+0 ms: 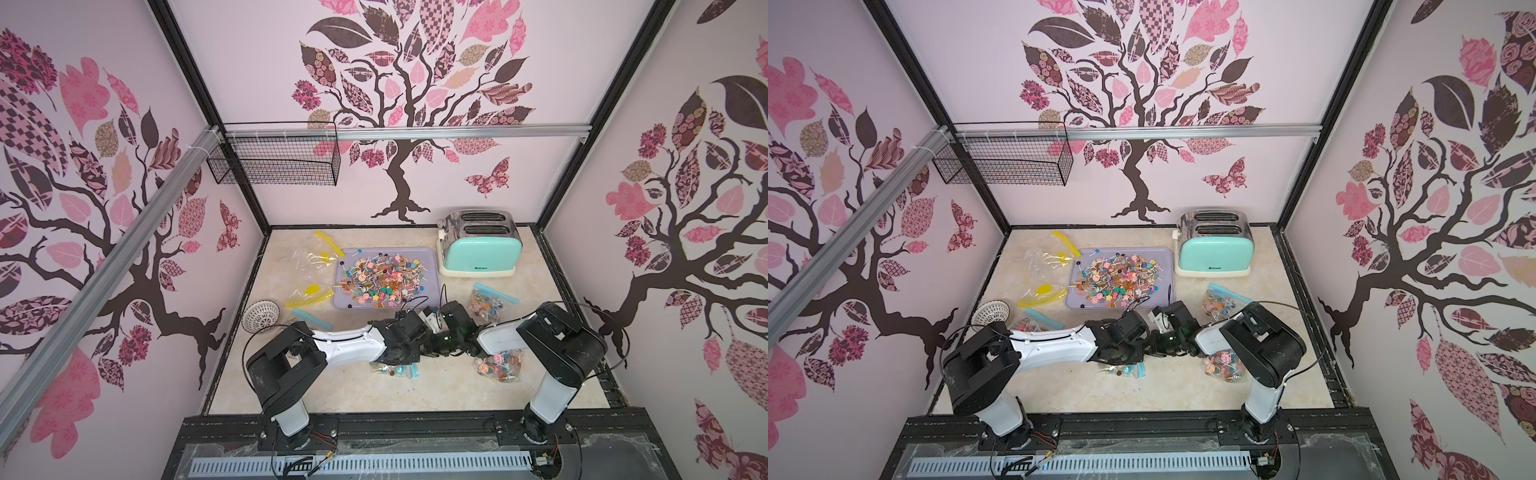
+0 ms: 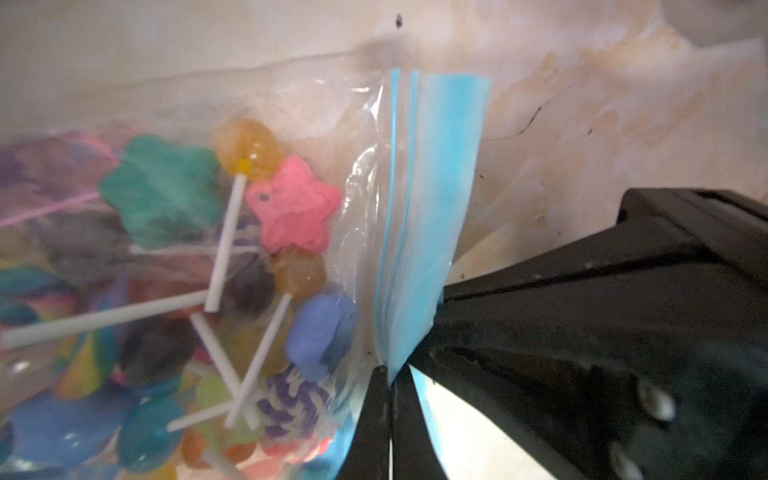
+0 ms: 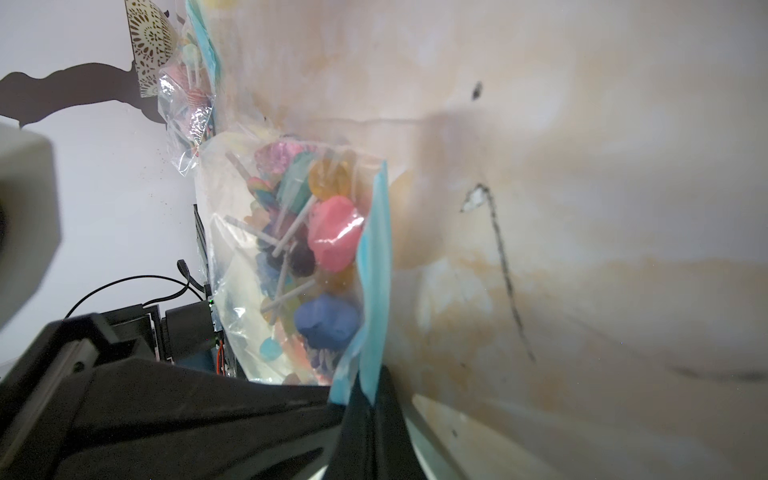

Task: Pour candies out of the ziploc bag
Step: Open the ziploc bag at the center of the board.

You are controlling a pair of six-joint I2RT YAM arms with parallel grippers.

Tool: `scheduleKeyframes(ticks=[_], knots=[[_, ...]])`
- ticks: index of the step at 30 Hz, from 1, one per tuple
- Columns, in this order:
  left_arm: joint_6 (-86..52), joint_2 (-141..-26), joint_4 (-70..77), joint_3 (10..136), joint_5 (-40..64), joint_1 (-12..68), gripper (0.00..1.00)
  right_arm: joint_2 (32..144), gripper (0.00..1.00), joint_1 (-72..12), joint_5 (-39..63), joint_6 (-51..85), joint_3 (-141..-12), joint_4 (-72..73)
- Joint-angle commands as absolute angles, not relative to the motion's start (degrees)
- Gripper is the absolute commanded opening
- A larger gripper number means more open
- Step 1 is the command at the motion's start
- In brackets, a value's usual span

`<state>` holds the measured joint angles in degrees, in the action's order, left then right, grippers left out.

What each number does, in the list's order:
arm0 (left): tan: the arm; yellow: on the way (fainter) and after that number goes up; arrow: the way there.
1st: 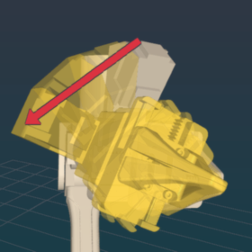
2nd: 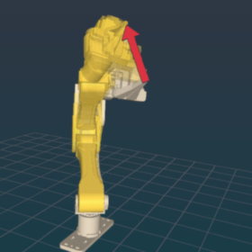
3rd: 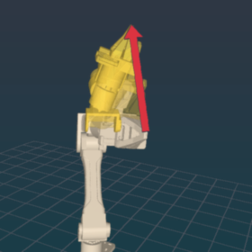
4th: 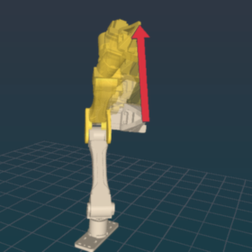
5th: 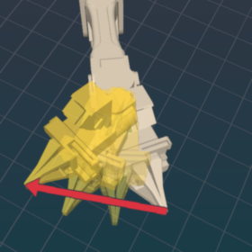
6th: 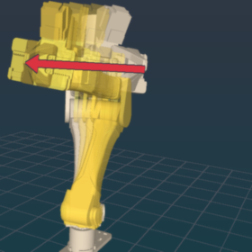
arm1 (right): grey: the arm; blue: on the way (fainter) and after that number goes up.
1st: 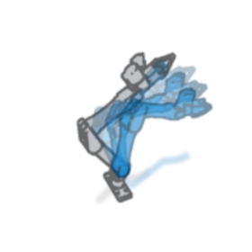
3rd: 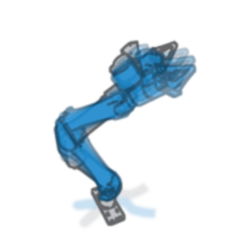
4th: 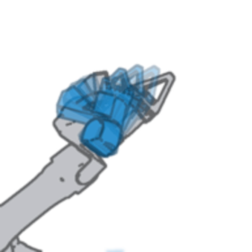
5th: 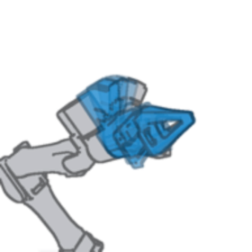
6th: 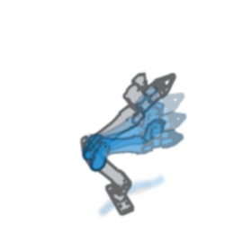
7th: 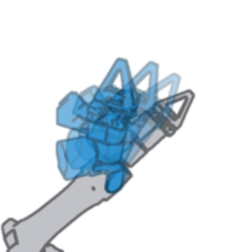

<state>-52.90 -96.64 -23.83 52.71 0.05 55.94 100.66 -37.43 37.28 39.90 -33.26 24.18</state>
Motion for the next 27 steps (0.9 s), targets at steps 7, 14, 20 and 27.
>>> scheduleKeyframes(ticks=[7,14,20,27], knots=[[-60.4,-91.4,-29.9,49.8,-12.2,55.5,0.00,103.6,0.00,-39.2,25.1,40.1,-32.8,9.6],[-63.9,-83.9,-25.3,43.0,-15.0,55.1,0.00,103.9,0.00,-40.7,22.1,40.9,-34.6,6.1],[-62.3,-79.1,-24.8,41.9,-16.6,55.2,0.00,103.2,0.00,-41.2,20.7,41.8,-35.0,4.3],[-56.1,-75.7,-24.7,44.8,-14.5,55.2,0.00,101.7,0.00,-41.1,19.5,41.2,-36.2,1.8]])
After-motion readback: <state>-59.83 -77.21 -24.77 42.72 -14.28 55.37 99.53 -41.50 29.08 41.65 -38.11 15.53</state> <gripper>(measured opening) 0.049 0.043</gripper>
